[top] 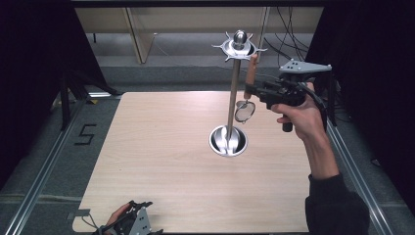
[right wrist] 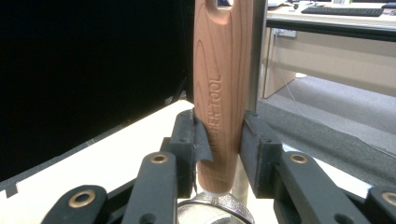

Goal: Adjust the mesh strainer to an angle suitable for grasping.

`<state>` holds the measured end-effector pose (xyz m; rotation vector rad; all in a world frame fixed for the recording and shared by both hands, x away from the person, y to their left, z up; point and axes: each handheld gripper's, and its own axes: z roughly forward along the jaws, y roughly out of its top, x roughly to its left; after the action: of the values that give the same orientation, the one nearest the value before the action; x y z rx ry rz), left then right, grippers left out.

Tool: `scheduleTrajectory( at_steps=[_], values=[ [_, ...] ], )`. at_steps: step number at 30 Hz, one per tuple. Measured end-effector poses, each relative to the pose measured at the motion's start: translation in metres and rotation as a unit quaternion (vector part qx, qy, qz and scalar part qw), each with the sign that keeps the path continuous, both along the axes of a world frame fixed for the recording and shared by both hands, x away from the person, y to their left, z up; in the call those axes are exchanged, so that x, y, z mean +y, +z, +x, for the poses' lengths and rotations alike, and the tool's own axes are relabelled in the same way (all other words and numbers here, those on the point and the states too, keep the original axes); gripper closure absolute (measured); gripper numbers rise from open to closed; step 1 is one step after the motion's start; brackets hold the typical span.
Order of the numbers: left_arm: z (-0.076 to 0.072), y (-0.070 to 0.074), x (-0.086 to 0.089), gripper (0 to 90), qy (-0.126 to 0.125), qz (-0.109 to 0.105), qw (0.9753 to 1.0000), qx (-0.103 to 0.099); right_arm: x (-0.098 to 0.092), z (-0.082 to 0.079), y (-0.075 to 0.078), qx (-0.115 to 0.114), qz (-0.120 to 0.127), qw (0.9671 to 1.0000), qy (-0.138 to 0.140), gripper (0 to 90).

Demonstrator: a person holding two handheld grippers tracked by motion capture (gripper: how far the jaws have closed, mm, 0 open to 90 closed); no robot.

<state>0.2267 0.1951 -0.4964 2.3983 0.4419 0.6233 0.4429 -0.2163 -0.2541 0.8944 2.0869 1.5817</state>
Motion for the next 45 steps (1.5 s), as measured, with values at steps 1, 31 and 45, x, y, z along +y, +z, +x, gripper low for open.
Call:
scheduleTrajectory(
  at_steps=[1, 31, 45],
  values=[
    [0.000, 0.000, 0.000, 15.8, 0.000, 0.000, 1.0000, 0.001, 0.000, 0.000, 0.000, 0.004, -0.002, 1.0000, -0.002, 69.1],
    [0.000, 0.000, 0.000, 15.7, 0.001, 0.002, 1.0000, -0.001, -0.004, -0.003, -0.007, -0.001, -0.007, 1.0000, -0.002, 63.2],
    [0.000, -0.001, -0.001, 15.8, 0.000, 0.001, 1.0000, -0.001, -0.016, -0.029, -0.028, -0.027, 0.010, 0.9995, -0.016, 52.8]
  ],
)
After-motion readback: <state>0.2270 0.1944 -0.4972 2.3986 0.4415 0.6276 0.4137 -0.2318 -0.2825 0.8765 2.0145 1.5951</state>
